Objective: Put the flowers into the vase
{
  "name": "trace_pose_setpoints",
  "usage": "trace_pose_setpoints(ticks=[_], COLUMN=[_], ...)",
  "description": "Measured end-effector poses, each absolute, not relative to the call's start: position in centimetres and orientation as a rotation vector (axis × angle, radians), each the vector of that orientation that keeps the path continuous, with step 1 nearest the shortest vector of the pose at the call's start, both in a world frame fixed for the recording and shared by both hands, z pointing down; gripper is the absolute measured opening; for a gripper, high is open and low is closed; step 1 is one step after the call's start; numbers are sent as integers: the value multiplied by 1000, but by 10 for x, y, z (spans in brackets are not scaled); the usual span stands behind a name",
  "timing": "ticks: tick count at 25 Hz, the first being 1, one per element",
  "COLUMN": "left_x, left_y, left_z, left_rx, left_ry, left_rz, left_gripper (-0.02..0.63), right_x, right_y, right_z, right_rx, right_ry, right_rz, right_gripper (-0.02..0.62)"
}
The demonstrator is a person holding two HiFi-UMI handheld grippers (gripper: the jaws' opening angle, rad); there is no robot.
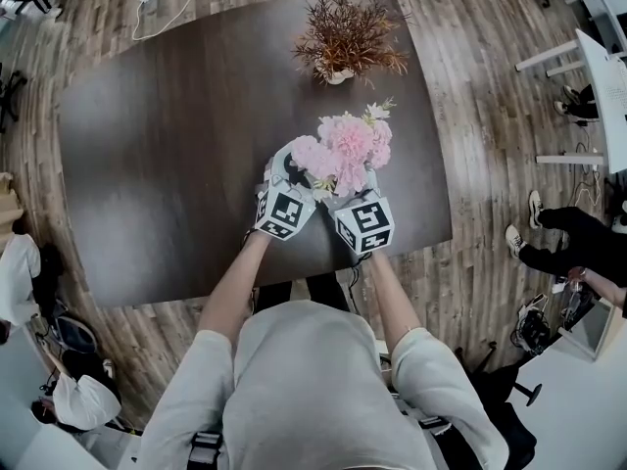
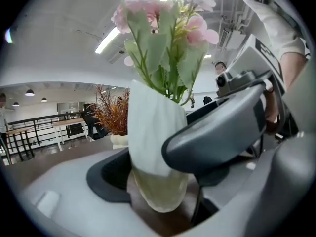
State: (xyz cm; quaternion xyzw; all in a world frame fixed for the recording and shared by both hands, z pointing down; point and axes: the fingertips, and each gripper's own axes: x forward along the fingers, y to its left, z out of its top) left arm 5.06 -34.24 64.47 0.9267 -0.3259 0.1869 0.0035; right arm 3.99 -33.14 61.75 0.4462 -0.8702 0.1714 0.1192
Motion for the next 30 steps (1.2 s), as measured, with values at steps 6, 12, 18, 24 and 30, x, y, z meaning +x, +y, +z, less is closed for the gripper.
trace_pose_setpoints(ticks=[6,12,18,24,30], left_x=[49,32,-26,-63,-46], left_y=[-337,-320,-294,-284,-280], left_z=[645,662,671,657,651], left_rx=[2912,2882,2726,2643,2652], left_ry=[-986,-959,-1127,-1265,-1216], left_rz=[588,661,653,607,583], left_gripper=[445,469,389,104,9], right_x=[38,36,44,58,80], right_y=[-332,-334,-320,-297,-282], right_z=[616,616,618,625,617], right_rx=[1273,1267,1270,1295,1386], right_ry=[-2553,-2561,-2573,-2550,-2529], right_rz=[508,499,508,547,535], right_gripper=[353,353,344,316,250])
